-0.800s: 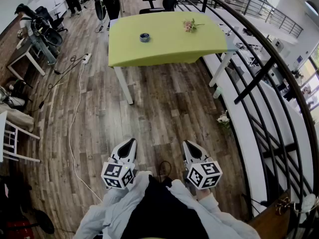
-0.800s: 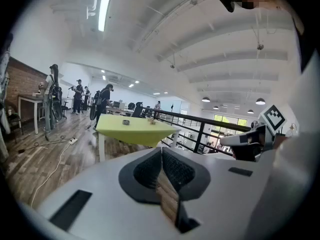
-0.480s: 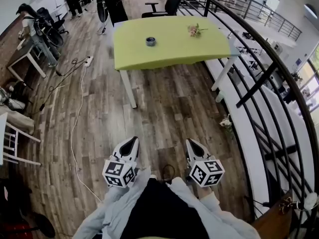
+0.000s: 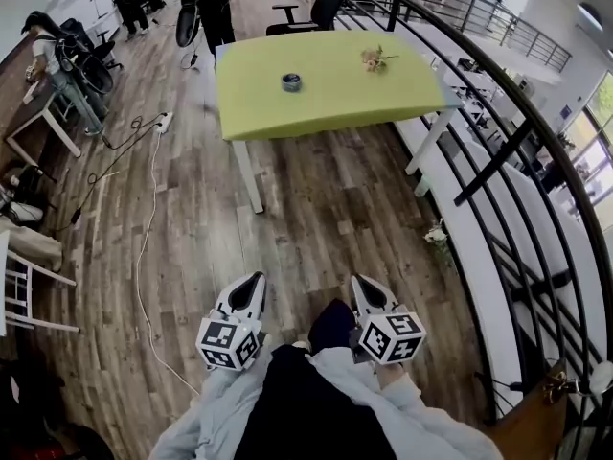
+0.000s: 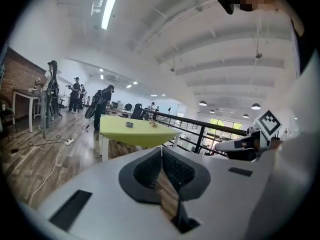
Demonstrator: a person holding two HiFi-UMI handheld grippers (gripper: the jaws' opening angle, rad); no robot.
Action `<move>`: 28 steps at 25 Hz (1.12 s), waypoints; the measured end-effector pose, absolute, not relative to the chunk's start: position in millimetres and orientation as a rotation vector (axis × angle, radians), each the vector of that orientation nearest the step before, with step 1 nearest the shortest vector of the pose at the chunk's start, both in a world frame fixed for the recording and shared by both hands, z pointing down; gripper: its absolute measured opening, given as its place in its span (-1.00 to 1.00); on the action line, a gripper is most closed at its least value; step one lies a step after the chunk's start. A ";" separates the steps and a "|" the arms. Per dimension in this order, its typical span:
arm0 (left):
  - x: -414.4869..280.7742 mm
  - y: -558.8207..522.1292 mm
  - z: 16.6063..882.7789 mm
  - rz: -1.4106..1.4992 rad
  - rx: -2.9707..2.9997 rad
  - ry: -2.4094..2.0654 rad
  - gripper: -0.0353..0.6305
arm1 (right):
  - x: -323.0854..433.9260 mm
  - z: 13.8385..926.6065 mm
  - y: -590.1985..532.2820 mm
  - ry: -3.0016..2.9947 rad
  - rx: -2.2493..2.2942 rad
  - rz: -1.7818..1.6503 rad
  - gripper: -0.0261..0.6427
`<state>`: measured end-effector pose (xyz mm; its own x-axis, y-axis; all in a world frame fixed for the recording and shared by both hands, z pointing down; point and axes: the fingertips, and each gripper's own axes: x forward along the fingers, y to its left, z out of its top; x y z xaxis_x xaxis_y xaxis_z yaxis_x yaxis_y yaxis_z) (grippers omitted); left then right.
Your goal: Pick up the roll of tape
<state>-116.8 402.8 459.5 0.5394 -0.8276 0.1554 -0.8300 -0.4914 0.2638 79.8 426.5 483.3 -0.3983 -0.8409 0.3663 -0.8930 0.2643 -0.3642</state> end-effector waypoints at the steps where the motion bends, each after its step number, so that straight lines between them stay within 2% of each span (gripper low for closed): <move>1: -117.7 401.7 462.0 0.013 2.466 -1.375 -0.83 | 78.5 483.6 423.7 -2.418 1.661 0.802 -0.90; 11: -134.2 336.4 473.8 0.007 2.387 -1.472 -0.83 | 66.7 489.7 344.0 -2.467 1.563 0.798 -0.90; 28: -102.0 180.5 465.8 -0.041 2.331 -1.564 -0.83 | 112.2 483.9 175.8 -2.499 1.518 0.796 -0.90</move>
<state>-102.0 180.5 465.8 0.3963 -0.9042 0.1592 -0.8946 -0.3413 0.2885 112.2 175.8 483.9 -0.4935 -0.7945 0.3540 -0.8529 0.3622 -0.3760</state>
